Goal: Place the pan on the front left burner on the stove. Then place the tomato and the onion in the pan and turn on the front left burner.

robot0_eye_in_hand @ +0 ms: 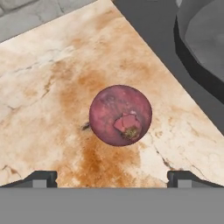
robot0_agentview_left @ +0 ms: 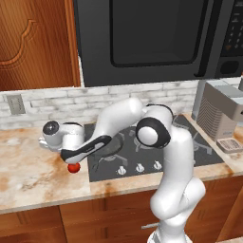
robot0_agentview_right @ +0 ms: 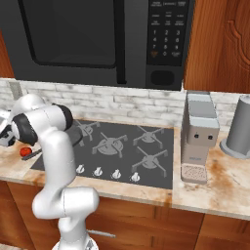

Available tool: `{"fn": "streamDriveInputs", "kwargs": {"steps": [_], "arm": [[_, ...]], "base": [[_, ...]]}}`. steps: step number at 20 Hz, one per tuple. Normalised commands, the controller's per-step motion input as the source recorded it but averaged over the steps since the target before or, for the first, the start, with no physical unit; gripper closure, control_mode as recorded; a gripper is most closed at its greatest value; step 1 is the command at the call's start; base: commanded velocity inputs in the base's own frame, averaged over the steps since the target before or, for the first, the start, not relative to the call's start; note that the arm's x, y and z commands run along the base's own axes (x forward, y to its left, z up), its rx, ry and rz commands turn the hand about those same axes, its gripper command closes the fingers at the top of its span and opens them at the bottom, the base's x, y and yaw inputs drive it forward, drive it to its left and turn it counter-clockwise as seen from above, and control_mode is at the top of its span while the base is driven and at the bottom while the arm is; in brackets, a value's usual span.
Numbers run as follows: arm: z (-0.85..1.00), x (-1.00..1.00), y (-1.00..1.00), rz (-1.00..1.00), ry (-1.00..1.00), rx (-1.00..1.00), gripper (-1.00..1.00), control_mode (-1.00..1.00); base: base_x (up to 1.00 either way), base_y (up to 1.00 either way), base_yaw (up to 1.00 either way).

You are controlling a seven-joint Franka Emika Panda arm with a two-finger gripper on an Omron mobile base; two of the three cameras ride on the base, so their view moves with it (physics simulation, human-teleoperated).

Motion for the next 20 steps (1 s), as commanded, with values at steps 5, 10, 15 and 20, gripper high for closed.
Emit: {"fn": "streamDriveInputs", "kwargs": {"steps": [5,10,15,20], "arm": [[0.0,0.0,-0.12,0.0,0.01,0.0,-1.0,-1.0],[0.0,0.0,-0.17,0.0,0.03,0.0,-1.0,-1.0],[-0.02,0.0,-0.2,0.0,0.05,0.0,-1.0,-1.0],[-0.03,0.14,-0.04,0.0,0.04,0.0,-1.0,-1.0]], "base": [[0.0,0.0,0.0],[0.0,0.0,0.0],[0.0,0.0,0.0],[0.0,0.0,0.0]]}}
